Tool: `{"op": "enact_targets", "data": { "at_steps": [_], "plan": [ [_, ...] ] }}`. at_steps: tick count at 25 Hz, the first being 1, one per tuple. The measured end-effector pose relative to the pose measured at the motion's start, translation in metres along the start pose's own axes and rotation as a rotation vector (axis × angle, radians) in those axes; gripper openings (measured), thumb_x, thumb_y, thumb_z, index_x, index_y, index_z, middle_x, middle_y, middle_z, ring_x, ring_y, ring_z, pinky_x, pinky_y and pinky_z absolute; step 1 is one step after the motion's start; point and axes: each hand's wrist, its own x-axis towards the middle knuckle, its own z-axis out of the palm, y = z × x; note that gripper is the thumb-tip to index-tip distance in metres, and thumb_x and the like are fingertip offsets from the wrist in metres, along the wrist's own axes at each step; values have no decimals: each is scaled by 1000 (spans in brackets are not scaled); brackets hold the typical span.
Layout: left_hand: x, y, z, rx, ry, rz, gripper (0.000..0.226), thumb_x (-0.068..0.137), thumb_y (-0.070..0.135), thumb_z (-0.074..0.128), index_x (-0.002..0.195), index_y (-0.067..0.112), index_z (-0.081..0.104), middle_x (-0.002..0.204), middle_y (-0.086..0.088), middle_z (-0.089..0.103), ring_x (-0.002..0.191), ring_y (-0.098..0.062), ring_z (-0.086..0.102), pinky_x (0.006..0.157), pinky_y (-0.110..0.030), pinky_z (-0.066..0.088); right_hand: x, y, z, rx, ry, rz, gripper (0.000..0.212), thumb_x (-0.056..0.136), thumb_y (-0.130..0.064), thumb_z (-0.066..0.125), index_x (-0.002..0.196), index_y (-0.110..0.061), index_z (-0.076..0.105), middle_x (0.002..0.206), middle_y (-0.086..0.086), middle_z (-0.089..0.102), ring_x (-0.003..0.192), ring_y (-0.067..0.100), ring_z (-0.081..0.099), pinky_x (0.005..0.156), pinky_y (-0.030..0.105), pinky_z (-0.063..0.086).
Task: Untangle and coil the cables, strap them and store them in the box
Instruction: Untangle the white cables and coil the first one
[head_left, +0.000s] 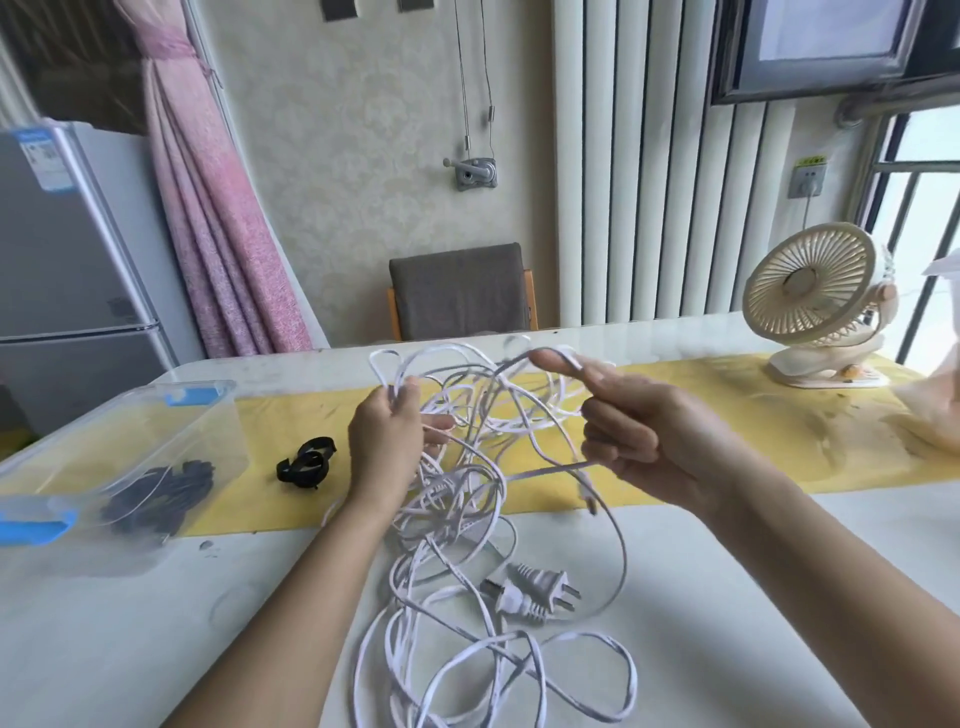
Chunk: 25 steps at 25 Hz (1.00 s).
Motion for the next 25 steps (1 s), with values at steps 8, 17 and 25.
{"op": "enact_targets", "data": {
  "at_steps": [8,17,25],
  "plan": [
    [32,-22,-25,-277,283,-166,15,95,19,46,82,13,48,100,-13,67,66,-21,68,56,-34,47,-6,-28,-30,273,-81,-167,25,89,-21,50,90,-7,70,47,-6,41,42,7,26,46,16,38],
    [27,-20,-28,-235,134,-92,22,91,18,58,73,7,54,70,-12,71,57,-20,69,62,-29,53,-13,-45,-55,-157,164,-108,29,90,-13,41,83,-11,69,59,-1,45,46,9,34,51,20,38],
    [-11,7,-5,-33,-158,-41,29,90,19,60,62,9,57,40,0,54,34,-10,47,38,-16,36,2,5,-44,-1685,547,52,61,83,1,45,143,-8,34,145,12,35,129,32,34,105,33,24]
  ]
}}
